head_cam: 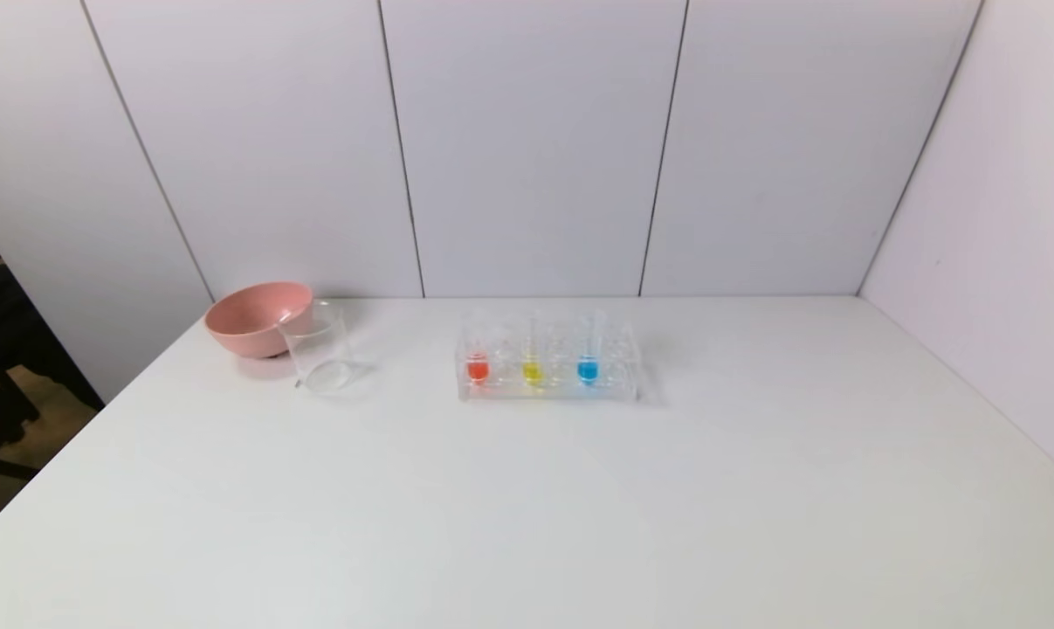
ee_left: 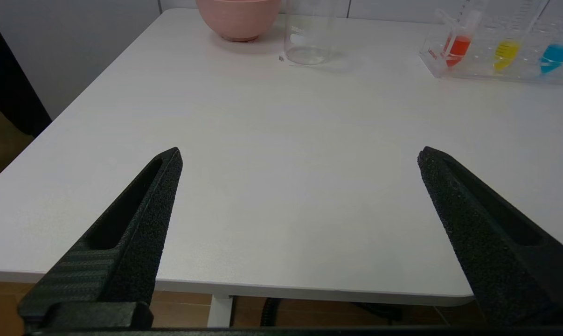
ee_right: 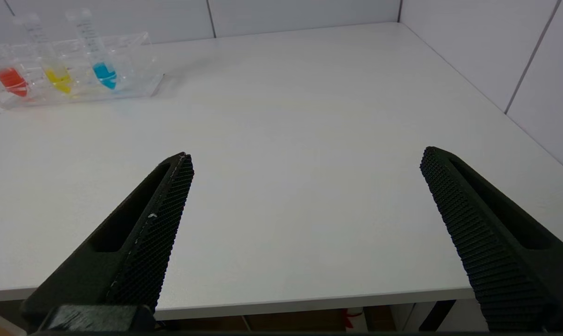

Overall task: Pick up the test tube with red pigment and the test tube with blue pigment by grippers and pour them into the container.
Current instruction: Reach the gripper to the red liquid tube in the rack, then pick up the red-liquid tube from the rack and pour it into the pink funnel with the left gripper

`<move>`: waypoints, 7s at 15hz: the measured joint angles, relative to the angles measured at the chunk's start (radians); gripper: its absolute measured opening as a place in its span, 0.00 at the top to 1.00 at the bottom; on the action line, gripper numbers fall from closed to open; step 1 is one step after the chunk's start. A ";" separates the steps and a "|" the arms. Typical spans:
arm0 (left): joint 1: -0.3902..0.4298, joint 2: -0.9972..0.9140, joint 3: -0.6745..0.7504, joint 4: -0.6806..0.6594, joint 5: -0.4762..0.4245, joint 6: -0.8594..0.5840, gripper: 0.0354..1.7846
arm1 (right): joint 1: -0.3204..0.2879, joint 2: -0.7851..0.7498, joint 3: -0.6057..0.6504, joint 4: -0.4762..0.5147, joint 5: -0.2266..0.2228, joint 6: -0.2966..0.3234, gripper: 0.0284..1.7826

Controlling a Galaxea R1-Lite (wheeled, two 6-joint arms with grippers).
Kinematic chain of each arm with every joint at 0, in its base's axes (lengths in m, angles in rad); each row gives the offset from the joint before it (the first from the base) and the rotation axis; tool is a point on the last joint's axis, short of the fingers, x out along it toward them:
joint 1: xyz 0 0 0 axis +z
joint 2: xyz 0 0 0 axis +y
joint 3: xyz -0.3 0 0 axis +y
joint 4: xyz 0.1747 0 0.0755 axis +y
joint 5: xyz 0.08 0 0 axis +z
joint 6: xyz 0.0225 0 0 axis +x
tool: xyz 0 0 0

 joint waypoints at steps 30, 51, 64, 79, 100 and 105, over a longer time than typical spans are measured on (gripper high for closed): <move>-0.521 1.677 -0.585 -0.754 0.022 -0.045 0.01 | 0.000 0.000 0.000 0.000 0.000 0.000 0.00; -0.661 2.213 -1.114 -0.937 0.659 -0.019 0.01 | 0.000 0.000 0.000 0.000 0.000 0.000 0.00; -0.660 2.222 -1.114 -0.946 0.653 -0.031 0.77 | 0.000 0.000 0.000 0.000 0.000 0.000 0.00; -0.668 2.060 -1.136 -0.964 0.574 0.046 0.78 | 0.000 0.000 0.000 0.000 0.000 0.000 0.00; 0.397 1.722 -0.913 -0.597 -0.910 0.247 0.78 | 0.000 0.000 0.000 0.000 0.000 0.000 0.00; 0.390 1.784 -1.063 -0.403 -0.921 0.339 0.78 | 0.000 0.000 0.000 0.000 0.000 0.000 0.00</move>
